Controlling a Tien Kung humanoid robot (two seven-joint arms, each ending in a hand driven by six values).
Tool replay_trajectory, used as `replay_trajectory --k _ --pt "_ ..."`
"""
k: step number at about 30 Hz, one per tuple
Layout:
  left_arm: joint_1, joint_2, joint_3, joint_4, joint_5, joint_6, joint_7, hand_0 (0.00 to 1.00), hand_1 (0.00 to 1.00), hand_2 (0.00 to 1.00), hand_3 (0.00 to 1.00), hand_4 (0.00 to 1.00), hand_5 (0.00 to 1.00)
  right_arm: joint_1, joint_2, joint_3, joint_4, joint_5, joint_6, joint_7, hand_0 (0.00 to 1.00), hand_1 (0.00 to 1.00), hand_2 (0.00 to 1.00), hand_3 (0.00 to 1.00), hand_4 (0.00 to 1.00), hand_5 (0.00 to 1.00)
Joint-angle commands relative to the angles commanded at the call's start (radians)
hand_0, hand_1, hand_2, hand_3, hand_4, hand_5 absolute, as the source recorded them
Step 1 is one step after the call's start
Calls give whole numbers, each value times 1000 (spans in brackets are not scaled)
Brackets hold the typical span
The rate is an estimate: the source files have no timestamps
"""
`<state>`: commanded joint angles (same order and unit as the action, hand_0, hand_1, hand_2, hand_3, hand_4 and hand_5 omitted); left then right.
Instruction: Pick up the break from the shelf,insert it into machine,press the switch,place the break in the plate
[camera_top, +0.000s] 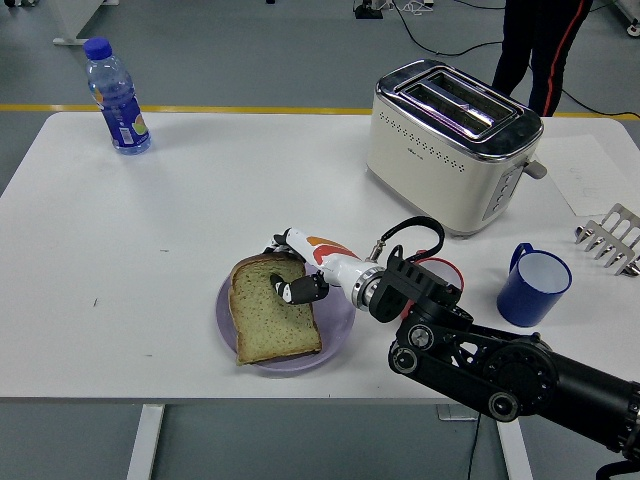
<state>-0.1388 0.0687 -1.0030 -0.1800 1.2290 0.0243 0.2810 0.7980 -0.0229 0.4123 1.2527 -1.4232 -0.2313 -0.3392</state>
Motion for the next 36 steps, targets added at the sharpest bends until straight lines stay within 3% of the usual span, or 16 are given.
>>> replay_trajectory --k 3,4,9,10,15,16,19,26,32,34,35,36 --pt "2 -1 0 0 2 0 0 678 698 687 557 286 865 -2 0 1 -3 -11 -1 -1 716 659 633 699 676 135" --pt "2 -1 0 0 3 -1 0 678 698 687 557 286 866 -2 0 2 -3 -13 -1 -2 783 725 698 747 692 152" --pt "4 -1 -1 0 5 -1 0 678 698 687 557 286 866 -6 -2 6 -3 -28 -5 -6 783 725 698 747 692 152" --pt "5 -1 -2 0 7 -1 0 678 698 687 557 285 867 -7 -2 8 -2 -35 -11 -6 864 828 829 842 718 172" --pt "7 -1 -2 0 9 -2 0 678 698 687 557 285 867 -10 -6 21 6 -53 -37 -2 864 828 829 842 718 172" --pt "7 -1 -2 0 9 -2 0 678 698 687 557 285 867 -10 -7 22 8 -54 -40 -2 887 858 885 870 728 178" --pt "6 0 1 0 5 -3 0 678 698 687 557 285 867 -9 -12 31 15 -59 -51 2 887 858 885 870 728 178" --pt "2 1 12 0 -15 -1 -4 678 698 687 557 284 867 -19 -82 151 167 -35 -78 61 887 862 893 883 735 186" --pt "1 1 15 0 -19 -1 -4 677 698 687 557 284 869 -25 -125 269 295 135 -104 187 873 845 870 865 729 201" --pt "1 1 15 0 -19 -1 -3 677 698 687 557 284 869 -38 -151 337 364 222 -86 264 873 845 870 865 729 201" --pt "1 1 15 0 -19 -1 -4 677 698 687 557 285 868 -41 -155 358 385 261 -77 288 802 787 797 746 662 214" --pt "2 1 15 0 -18 -1 -3 677 698 687 557 285 868 -47 -161 375 401 300 -68 308 802 787 797 746 662 214"
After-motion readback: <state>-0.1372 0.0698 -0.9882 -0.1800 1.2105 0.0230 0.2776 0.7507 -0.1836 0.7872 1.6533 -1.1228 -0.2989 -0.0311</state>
